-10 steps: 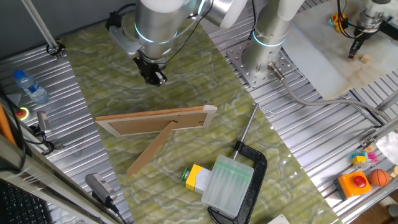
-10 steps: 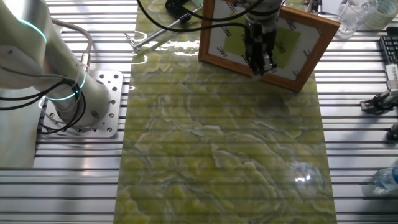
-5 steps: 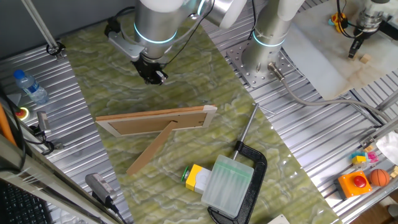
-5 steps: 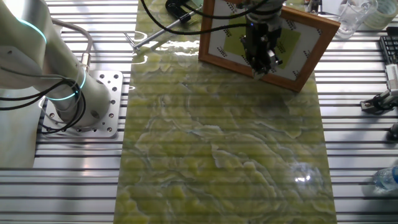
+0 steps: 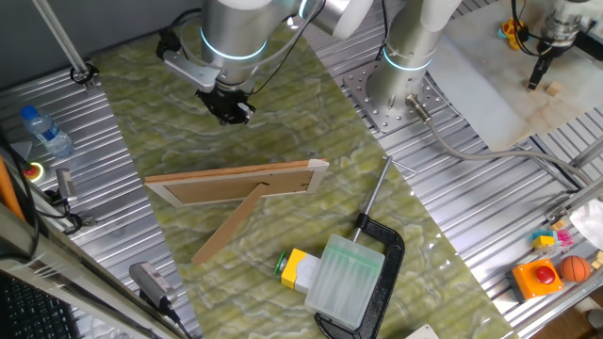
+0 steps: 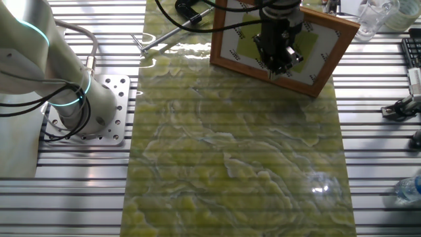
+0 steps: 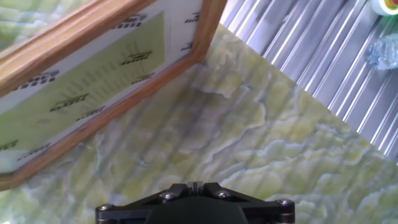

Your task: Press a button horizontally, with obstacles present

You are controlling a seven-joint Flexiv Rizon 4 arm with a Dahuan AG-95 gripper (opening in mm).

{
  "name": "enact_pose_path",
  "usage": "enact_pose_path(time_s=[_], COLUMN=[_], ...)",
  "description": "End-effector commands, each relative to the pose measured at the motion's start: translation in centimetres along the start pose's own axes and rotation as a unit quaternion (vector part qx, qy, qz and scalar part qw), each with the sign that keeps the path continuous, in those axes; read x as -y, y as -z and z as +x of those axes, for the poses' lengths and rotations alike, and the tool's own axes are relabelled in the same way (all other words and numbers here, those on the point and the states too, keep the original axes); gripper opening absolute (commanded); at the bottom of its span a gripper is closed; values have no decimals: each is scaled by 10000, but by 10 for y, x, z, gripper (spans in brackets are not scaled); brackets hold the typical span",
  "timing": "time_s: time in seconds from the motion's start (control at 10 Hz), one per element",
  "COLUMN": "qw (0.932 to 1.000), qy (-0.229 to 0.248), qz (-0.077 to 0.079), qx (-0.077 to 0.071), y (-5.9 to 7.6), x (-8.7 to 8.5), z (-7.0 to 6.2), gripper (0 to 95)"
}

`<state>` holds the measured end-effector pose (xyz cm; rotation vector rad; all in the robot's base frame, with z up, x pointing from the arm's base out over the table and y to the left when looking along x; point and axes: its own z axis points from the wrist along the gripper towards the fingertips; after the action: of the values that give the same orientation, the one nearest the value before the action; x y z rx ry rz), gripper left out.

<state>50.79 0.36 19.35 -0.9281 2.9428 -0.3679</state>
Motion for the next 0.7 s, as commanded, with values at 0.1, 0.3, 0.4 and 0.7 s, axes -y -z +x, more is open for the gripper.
enact_pose_path(time_s=[0.1, 0.3, 0.4, 0.7], qw=[9998, 9997, 9997, 9998], qy=[-200, -132, -142, -2], qz=[-58, -152, -170, -179], qx=[75, 112, 114, 133], y=[-2, -5, -6, -7], x=[2, 3, 3, 3], z=[-3, -5, -5, -6], gripper=[0, 0, 0, 0])
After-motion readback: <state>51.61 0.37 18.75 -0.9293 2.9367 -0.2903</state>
